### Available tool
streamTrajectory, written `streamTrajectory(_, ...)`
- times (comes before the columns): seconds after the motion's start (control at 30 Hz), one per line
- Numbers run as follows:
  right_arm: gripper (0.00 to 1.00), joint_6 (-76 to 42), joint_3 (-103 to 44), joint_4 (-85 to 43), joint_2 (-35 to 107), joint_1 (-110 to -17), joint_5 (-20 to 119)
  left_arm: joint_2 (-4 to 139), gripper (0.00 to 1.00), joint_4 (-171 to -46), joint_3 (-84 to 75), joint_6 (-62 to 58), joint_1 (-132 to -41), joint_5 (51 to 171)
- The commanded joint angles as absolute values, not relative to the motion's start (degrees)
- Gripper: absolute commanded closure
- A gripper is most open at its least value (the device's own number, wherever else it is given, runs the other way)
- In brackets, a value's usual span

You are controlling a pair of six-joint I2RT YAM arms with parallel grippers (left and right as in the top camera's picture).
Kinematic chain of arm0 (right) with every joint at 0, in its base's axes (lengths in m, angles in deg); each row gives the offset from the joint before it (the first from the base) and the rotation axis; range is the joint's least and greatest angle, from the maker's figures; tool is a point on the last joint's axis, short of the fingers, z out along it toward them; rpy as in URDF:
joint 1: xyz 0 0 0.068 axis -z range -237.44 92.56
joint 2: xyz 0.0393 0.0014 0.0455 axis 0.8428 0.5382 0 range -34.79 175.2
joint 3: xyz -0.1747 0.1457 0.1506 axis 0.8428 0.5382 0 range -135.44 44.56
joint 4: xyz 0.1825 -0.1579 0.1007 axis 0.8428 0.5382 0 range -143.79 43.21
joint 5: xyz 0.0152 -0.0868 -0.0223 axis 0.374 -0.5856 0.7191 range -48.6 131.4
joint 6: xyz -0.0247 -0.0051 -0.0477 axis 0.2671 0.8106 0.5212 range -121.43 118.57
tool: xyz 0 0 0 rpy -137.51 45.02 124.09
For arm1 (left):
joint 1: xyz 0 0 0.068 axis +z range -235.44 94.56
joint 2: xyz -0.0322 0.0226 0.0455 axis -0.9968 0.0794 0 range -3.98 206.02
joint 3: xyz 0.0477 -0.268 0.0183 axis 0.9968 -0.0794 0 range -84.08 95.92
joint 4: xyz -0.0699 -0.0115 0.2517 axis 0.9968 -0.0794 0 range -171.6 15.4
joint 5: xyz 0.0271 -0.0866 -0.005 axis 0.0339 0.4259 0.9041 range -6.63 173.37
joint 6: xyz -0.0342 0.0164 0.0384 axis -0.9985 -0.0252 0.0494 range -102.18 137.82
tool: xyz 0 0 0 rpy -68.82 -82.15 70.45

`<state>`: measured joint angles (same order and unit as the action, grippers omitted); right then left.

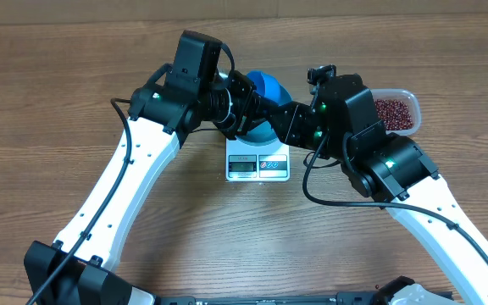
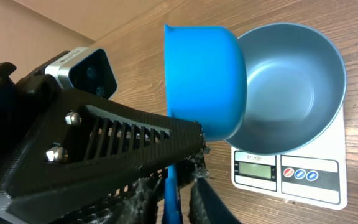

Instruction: Scoop item into bowl and weigh 150g on scale

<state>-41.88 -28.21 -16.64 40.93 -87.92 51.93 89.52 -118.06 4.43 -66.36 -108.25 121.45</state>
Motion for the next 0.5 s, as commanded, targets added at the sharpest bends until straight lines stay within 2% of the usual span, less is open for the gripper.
streamTrajectory(0.0, 0.87, -42.2, -29.5, -17.6, 41.2, -88.1, 50.9, 89.4, 0.96, -118.1, 5.3, -68.0, -108.7, 123.2)
streamTrajectory(0.17, 0.91, -42.1, -29.5, -17.5, 41.2, -88.1, 50.2, 89.4, 0.92, -118.1, 5.3, -67.9, -108.7, 122.9)
streamTrajectory(0.23, 0.96, -42.1, -29.5, -17.6, 41.2, -88.1, 50.2, 89.4, 0.91, -118.1, 5.3, -67.9, -108.7, 122.3)
streamTrajectory(0.33, 0.96, -42.1, -29.5, -17.5, 41.2, -88.1, 50.1, 89.4, 0.86, -118.1, 5.3, -67.9, -108.7, 121.6)
streamTrajectory(0.4, 0.96, -42.1, -29.5, -17.5, 41.2, -88.1, 49.9, 89.4, 0.79, -118.1, 5.3, -67.9, -108.7, 121.2)
streamTrajectory(0.47, 0.96, -42.1, -29.5, -17.5, 41.2, -88.1, 49.8, 89.4, 0.61, -118.1, 5.3, -67.8, -108.7, 119.9)
